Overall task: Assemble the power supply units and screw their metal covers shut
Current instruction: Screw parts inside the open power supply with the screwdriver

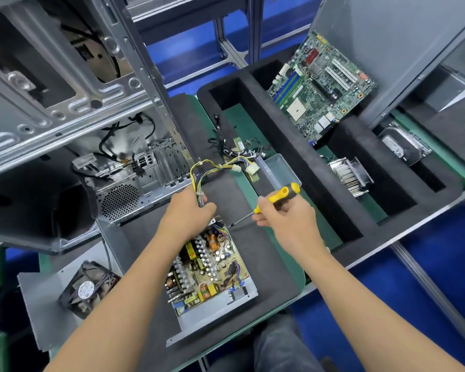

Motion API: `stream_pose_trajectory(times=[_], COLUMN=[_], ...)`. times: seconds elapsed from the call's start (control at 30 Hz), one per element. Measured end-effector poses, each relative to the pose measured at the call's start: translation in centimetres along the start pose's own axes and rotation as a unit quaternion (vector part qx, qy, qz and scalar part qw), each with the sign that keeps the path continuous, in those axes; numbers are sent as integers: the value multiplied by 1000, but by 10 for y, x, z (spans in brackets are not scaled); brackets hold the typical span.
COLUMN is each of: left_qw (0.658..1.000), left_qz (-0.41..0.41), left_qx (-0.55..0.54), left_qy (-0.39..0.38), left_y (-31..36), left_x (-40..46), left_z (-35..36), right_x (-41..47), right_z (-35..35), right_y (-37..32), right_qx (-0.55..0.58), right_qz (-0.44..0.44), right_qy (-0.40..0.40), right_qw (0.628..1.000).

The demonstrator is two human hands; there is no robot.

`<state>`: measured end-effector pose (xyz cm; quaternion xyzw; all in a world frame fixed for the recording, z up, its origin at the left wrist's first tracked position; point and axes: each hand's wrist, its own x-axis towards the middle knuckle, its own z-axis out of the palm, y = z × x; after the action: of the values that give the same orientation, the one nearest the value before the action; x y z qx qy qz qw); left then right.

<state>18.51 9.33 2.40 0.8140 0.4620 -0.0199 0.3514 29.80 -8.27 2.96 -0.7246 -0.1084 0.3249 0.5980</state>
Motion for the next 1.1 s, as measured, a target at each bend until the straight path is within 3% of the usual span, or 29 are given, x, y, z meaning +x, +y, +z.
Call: stream_pose_trajectory(times=[1.1], left_qw=[1000], left_qz=[-6], left_qx=[9], left_qy=[-1], left_y=[-1], left_x=[-2], left_z=[1], right_x=[0], right_z=[15], right_y=[7], right_qx=[-96], right_qz=[-43], right_qy=[-40], right_qw=[994])
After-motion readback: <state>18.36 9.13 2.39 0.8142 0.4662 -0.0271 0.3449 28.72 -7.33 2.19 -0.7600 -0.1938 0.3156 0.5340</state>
